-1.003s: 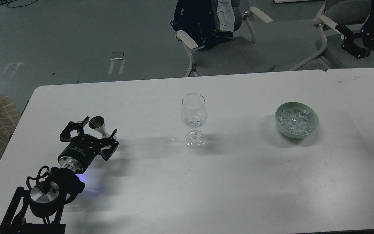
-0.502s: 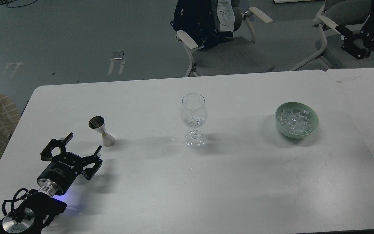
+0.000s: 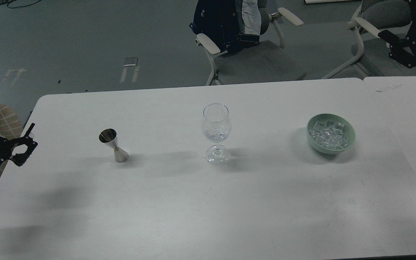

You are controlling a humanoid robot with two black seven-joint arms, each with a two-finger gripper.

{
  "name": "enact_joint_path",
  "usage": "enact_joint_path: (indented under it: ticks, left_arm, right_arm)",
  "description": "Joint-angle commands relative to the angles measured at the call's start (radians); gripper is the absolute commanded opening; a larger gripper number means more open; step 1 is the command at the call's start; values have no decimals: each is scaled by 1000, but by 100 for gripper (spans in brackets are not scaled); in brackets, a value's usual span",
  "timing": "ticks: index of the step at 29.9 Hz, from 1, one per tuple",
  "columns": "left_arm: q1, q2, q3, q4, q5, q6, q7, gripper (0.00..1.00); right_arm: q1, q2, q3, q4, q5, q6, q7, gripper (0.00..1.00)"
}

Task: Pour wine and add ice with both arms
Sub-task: 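Open the left gripper and withdraw it from the jigger, then move the right gripper into the pale green ice bowl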

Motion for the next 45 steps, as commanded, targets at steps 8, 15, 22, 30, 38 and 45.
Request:
enact_joint_path:
  ticks: [8,15,22,30,38,45]
  left_arm:
    - [-325,-40,121,-8,538,-1,-170,98]
    - [-376,-77,165,-8,545,28,-170,98]
    - [-369,-104,165,-10,547,26,-170,98]
    - [-369,-135,168,-10,548,25,-171,98]
    - [-369,-163,175,-16,548,19,-178,98]
    - [-372,-163,175,-16,548,16,-179,98]
  right_arm:
    - [-49,-158,-5,217,-499,-118,5,100]
    - [-114,-178,-7,227,-1059,-161,26,100]
    - [-216,-103,-5,192,-1272,-192,25,100]
    - [-211,-49,-53,133,-1321,-57,25,100]
    - [-156,-28,-142,132,-1390,58,28,100]
    - [-28,3,-264,91,-1387,101,35,100]
